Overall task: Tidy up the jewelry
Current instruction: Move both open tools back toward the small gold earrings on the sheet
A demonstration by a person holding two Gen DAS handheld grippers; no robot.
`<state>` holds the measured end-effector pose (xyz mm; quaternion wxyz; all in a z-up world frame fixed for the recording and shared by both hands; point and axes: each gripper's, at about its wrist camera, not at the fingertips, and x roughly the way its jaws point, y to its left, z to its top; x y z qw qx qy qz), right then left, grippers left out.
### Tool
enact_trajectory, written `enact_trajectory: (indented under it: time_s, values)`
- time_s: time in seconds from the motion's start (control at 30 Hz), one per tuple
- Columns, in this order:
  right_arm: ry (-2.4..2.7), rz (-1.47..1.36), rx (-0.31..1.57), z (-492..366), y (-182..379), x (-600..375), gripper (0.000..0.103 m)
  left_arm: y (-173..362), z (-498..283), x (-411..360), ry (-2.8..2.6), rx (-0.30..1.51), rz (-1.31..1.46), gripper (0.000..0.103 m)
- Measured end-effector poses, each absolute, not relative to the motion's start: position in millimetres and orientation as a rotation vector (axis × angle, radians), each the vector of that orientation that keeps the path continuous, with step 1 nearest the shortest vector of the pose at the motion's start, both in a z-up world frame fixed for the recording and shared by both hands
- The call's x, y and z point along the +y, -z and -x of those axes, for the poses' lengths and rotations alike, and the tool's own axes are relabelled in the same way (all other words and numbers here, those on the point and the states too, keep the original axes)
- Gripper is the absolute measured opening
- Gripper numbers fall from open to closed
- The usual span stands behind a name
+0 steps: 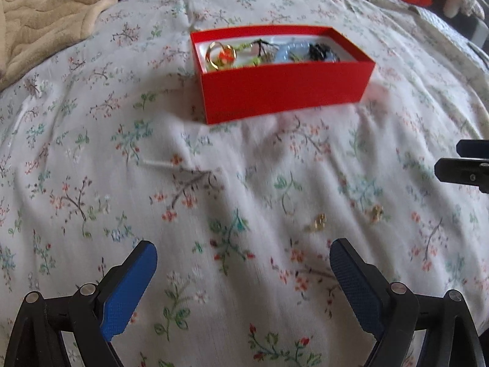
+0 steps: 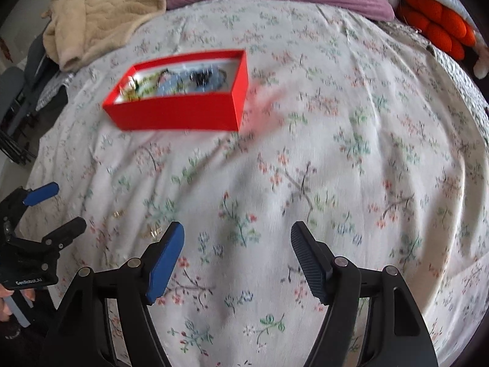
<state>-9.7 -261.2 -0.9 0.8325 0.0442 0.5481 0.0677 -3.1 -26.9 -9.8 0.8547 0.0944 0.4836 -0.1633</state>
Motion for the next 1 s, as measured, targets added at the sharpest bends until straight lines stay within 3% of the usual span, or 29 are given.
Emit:
enact_trajectory:
  time_s: [1.0]
  values:
    - [-0.303,0.096,1.072,33,40,-184,0.073,36,17,-4,0.352,1.05,-0.179,0.094]
